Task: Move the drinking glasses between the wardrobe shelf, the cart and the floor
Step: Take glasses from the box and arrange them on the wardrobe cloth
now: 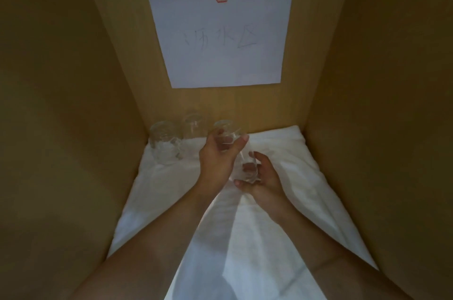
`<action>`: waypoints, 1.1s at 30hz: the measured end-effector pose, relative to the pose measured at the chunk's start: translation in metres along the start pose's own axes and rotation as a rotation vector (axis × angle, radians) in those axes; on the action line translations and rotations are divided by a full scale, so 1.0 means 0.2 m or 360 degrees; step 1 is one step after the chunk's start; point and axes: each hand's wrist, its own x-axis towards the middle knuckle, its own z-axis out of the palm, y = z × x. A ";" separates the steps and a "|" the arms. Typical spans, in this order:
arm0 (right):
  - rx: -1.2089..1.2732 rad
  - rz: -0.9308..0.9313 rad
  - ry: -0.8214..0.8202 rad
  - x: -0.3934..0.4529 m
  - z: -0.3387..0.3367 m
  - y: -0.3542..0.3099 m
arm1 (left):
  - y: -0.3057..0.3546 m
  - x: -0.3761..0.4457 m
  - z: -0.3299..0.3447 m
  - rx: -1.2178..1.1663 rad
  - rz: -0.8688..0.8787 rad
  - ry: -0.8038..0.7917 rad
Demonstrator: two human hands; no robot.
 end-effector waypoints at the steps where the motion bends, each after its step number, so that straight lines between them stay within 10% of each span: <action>1: 0.0034 -0.0034 0.0037 0.01 -0.03 -0.01 | 0.02 0.01 0.00 0.0022 0.0010 -0.0061; 12: -0.0111 -0.0358 0.0680 0.16 -0.32 -0.20 | -0.08 0.19 -0.06 0.0971 0.0264 -0.0050; 20: -0.0718 -0.0513 0.0434 0.37 -0.35 -0.26 | -0.14 0.29 -0.04 0.1586 0.0412 -0.0544; 33: -0.0898 -0.0640 0.0206 0.63 -0.23 -0.22 | -0.18 0.37 0.01 0.1857 0.0546 -0.0382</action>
